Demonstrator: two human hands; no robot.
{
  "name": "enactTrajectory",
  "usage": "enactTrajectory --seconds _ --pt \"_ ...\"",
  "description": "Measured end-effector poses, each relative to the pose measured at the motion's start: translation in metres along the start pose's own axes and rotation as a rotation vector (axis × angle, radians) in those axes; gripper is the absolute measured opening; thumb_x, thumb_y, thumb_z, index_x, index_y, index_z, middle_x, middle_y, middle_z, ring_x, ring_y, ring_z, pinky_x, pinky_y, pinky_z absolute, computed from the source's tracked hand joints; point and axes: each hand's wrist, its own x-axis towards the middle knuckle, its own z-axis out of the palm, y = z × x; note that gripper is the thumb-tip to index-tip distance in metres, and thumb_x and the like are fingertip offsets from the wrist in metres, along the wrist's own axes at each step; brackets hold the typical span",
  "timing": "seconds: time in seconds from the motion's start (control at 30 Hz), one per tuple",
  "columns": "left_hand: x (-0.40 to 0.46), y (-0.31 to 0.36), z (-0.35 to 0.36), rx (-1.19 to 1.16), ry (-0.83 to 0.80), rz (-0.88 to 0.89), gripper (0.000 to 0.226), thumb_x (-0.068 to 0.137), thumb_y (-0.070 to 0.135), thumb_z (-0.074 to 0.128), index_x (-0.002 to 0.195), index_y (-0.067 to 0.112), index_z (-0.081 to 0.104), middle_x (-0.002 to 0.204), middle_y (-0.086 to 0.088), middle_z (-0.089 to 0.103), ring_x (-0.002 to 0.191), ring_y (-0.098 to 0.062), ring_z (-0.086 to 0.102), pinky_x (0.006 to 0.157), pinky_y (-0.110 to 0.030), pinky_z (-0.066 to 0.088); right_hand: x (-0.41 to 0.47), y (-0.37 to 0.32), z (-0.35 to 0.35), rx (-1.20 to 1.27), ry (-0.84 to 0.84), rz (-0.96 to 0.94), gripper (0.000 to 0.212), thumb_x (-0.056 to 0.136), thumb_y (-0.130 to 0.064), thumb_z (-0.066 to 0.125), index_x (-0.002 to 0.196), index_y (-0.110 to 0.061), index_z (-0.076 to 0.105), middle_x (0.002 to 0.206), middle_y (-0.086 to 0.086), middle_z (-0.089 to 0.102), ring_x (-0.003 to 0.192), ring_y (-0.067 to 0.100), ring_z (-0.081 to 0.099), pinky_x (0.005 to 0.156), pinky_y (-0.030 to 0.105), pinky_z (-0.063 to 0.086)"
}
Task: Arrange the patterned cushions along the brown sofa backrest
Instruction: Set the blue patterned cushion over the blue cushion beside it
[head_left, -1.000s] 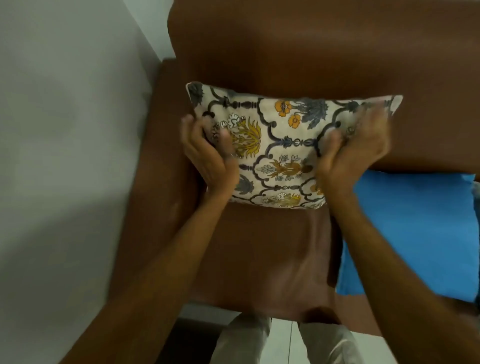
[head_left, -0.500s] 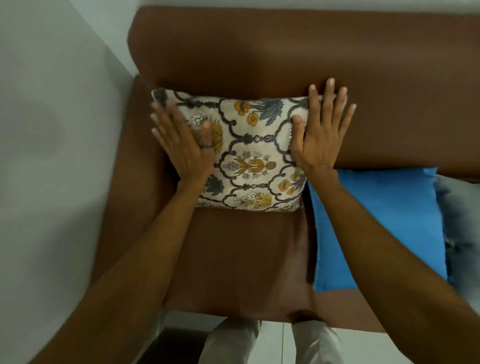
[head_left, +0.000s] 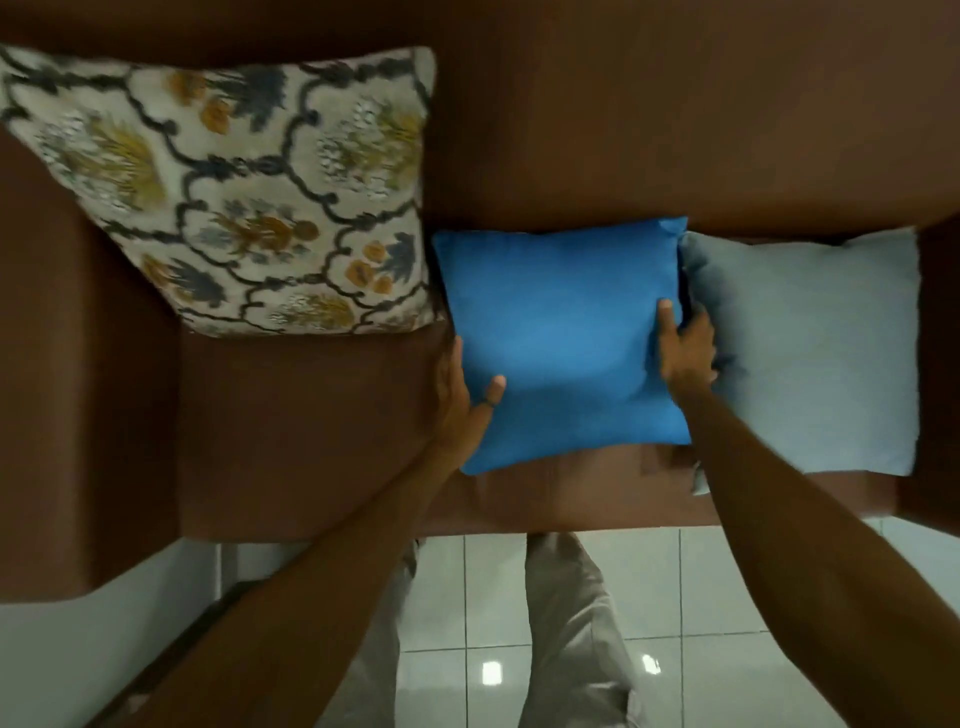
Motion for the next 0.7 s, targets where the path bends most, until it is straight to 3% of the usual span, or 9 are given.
enactTrajectory --seconds 0.1,0.2,0.27,0.37,0.43,0.5,0.53,0.6,0.7 --pt "0.02 0.009 0.019 -0.078 -0.044 -0.1 0.088 0.102 0.055 0.057 0.168 0.036 0.001 0.179 0.008 0.005 0.165 -0.016 0.012 0.135 -0.049 0.019 0.023 0.031 -0.03 0.296 -0.336 0.118 0.06 0.113 -0.056 0.039 0.159 -0.019 0.046 0.159 0.011 0.055 0.146 0.034 0.053 0.125 0.059 0.042" --pt "0.021 0.027 0.013 -0.079 -0.009 -0.089 0.08 0.103 0.058 0.054 0.166 0.044 0.006 0.178 0.013 0.004 0.164 -0.012 0.011 0.135 -0.042 0.018 0.025 0.036 -0.055 0.262 -0.507 0.04 0.065 0.11 -0.058 0.045 0.168 -0.039 0.024 0.172 -0.003 0.039 0.15 0.025 0.045 0.123 0.057 0.043" --pt "0.011 0.044 -0.004 -0.081 -0.011 -0.065 0.066 0.104 0.054 0.055 0.162 0.05 0.024 0.177 0.016 0.008 0.162 -0.005 0.012 0.13 -0.031 0.02 0.02 0.031 -0.078 0.314 -0.489 -0.071 0.064 0.112 -0.046 0.051 0.169 -0.037 0.024 0.174 -0.005 0.035 0.152 0.019 0.042 0.123 0.047 0.042" --pt "-0.004 0.072 -0.037 -0.273 -0.039 -0.056 0.039 0.108 0.044 0.051 0.145 0.036 0.06 0.17 0.012 0.036 0.156 -0.005 0.031 0.121 -0.023 0.033 0.016 0.019 -0.115 0.476 -0.495 -0.143 0.035 0.11 -0.025 0.057 0.143 -0.025 0.065 0.151 0.0 0.066 0.138 0.016 0.063 0.115 0.033 0.051" --pt "-0.01 0.094 -0.057 -0.477 -0.045 -0.082 0.049 0.106 0.052 0.047 0.136 0.018 0.065 0.147 0.006 0.066 0.137 -0.014 0.058 0.105 -0.024 0.053 0.008 0.002 -0.134 0.615 -0.435 -0.096 0.025 0.106 -0.031 0.056 0.114 -0.022 0.079 0.111 -0.005 0.084 0.103 0.011 0.079 0.084 0.023 0.063" --pt "-0.011 0.119 -0.074 -0.536 -0.016 -0.028 0.079 0.09 0.076 0.052 0.135 0.012 0.062 0.122 0.001 0.076 0.107 -0.016 0.072 0.083 -0.03 0.063 0.007 -0.026 -0.142 0.643 -0.255 -0.088 0.032 0.105 -0.037 0.054 0.087 -0.019 0.074 0.077 -0.006 0.079 0.069 0.016 0.074 0.057 0.025 0.058" --pt "-0.006 0.128 -0.079 -0.568 -0.023 0.011 0.081 0.091 0.079 0.046 0.133 0.011 0.061 0.112 -0.003 0.076 0.094 -0.018 0.073 0.074 -0.032 0.063 0.011 -0.042 -0.139 0.618 -0.158 -0.076 0.037 0.103 -0.037 0.052 0.076 -0.017 0.066 0.067 0.0 0.07 0.061 0.026 0.065 0.052 0.032 0.051" --pt "0.014 0.142 -0.081 -0.542 -0.017 0.087 0.075 0.102 0.067 0.025 0.135 0.008 0.057 0.102 -0.008 0.071 0.081 -0.021 0.069 0.066 -0.031 0.061 0.018 -0.072 -0.127 0.595 -0.03 -0.03 0.05 0.109 -0.046 0.044 0.067 -0.02 0.053 0.066 0.005 0.057 0.068 0.028 0.053 0.058 0.043 0.04" --pt "0.055 0.154 -0.07 -0.457 0.042 0.082 0.059 0.109 0.05 0.036 0.142 0.002 0.049 0.105 -0.005 0.067 0.074 -0.017 0.065 0.062 -0.027 0.058 0.028 -0.098 -0.107 0.624 0.027 -0.045 0.057 0.114 -0.054 0.037 0.082 -0.02 0.07 0.094 0.005 0.076 0.095 0.024 0.07 0.086 0.046 0.056"
